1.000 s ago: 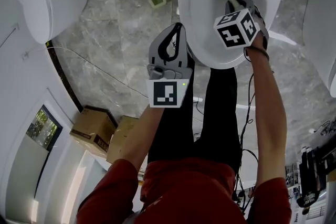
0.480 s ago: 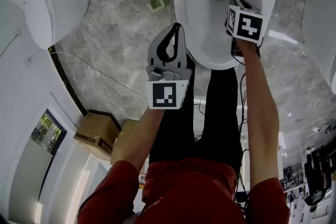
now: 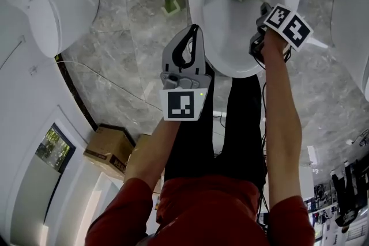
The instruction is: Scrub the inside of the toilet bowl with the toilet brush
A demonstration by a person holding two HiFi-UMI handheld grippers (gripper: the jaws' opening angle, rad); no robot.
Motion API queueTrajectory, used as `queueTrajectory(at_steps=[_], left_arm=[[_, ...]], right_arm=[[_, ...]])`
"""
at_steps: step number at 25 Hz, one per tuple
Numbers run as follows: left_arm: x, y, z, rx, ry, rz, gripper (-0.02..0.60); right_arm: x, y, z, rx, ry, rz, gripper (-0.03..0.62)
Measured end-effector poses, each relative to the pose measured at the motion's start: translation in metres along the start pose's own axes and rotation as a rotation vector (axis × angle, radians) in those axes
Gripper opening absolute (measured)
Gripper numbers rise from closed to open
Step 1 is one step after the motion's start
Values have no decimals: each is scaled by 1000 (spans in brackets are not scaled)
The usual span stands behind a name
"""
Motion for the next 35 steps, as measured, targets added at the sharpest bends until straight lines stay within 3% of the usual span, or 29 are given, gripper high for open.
queueTrajectory(at_steps=[5,8,10,14,16,18,23,24,26,28,32,35], left_arm=[[3,4,-5,1,8,33,-3],[3,0,3,-14,2,24,-3],[2,-1,8,-15,-4,25,-3],[-1,-1,13,-3,-7,21,-3],[-2,2,13,4,-3,36,-3],[-1,0,16,-2,-4,29,-3],[0,-3,19,-30,-8,14,-3],[-1,-3,19,-34,-6,13,-3],[-2,-4,18,-40,0,11,-3],[-3,-5,18,-44,8,14,-3],[-5,-12,19,-43,12,-2,-3],[-8,-17,15,-49,15,-8,-3]], right_arm=[[-73,5,22,106,140,110,103],[-75,13,42,214,170,120,103],[-46,14,41,189,134,79,103],[-19,9,33,19,42,12,103],[-40,16,31,-177,22,40,103],[-71,26,26,-499,-43,102,103],[-95,12,-1,-1552,-356,294,103],[-90,3,-2,-1699,-393,298,103],[-79,-10,7,-1834,-437,253,103],[-67,-19,30,-1812,-446,163,101],[-51,-57,68,-1592,-369,13,101],[-41,-98,61,-1238,-217,-55,101]])
Point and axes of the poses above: the fingertips, and each gripper's own axes: x forward along the fingers, z to its right, y out of its top, the point moved 2 cm from there along -x, backward along the fingers, and after that the axes turned 10 degrees about -z, right-handed, at the moved point
